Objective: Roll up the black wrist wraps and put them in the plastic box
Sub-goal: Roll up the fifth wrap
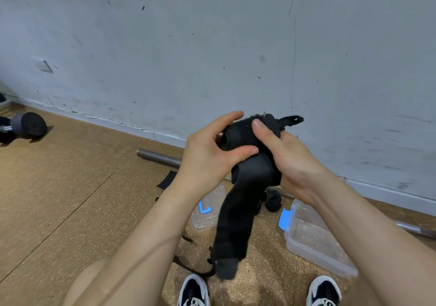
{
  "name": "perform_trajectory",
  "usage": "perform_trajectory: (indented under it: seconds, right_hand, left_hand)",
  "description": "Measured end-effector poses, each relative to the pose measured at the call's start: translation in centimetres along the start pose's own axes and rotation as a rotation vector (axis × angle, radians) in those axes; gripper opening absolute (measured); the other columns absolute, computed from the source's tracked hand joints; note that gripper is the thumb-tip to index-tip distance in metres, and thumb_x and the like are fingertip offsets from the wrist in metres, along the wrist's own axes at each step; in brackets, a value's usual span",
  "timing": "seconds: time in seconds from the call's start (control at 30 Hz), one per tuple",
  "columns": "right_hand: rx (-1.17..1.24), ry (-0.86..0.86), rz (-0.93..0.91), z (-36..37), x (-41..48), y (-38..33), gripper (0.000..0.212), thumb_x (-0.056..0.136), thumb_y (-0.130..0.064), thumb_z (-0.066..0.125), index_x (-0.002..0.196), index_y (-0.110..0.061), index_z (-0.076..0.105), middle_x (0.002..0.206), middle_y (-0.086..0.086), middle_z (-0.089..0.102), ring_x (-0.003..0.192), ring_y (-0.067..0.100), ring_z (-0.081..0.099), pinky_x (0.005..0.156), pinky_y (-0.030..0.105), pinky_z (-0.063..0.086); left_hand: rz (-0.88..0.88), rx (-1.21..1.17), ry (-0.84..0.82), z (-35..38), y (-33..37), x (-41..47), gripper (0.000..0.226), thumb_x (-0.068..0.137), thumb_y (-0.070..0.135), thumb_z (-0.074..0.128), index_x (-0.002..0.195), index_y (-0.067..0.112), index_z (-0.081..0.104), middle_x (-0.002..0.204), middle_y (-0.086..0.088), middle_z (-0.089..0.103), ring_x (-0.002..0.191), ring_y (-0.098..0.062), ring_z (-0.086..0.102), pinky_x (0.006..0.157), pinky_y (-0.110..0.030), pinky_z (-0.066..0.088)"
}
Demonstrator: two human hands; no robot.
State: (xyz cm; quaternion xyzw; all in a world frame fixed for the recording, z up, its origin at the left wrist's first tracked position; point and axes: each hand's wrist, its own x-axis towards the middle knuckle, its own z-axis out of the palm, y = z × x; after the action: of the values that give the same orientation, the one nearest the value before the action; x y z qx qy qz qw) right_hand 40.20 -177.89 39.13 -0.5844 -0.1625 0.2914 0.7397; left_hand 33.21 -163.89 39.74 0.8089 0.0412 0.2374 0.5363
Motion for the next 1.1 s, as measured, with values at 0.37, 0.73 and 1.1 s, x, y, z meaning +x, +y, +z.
perform_trajectory:
  seconds: [0.37,0.73,1.1]
  right_hand:
    - [-0.046,-0.022,0.022,0.1,-0.2,-0.3,0.047,0.081,-0.056,0.058,0.105,-0.018,0.072,0.102,0.005,0.076,0.098,0.019,0.073,0.087,0.037,0.055]
    - [-0.242,-0.057,-0.125,0.4,-0.3,-0.3,0.028,0.098,-0.037,0.051,0.104,-0.018,0.071,0.096,0.000,0.077,0.095,0.012,0.072,0.079,0.023,0.055]
    - [-0.082,-0.094,-0.052,-1.0,-0.1,-0.9,0.051,0.073,-0.040,0.067,0.117,-0.015,0.062,0.092,0.000,0.070,0.085,0.015,0.070,0.074,0.032,0.058]
  left_hand:
    - [0.074,0.022,-0.074,-0.3,-0.1,0.3,0.055,0.075,-0.003,0.080,0.108,0.039,0.067,0.103,0.020,0.073,0.103,0.000,0.066,0.092,-0.018,0.051]
    - [-0.186,-0.224,-0.162,-1.2,0.9,0.3,0.023,0.080,0.029,0.077,0.102,0.024,0.071,0.091,0.008,0.076,0.089,-0.006,0.072,0.074,-0.021,0.056]
    - [-0.034,-0.123,-0.140,-2.0,0.7,0.6,0.046,0.071,-0.006,0.082,0.099,0.030,0.073,0.092,0.010,0.076,0.093,-0.008,0.070,0.082,-0.023,0.056]
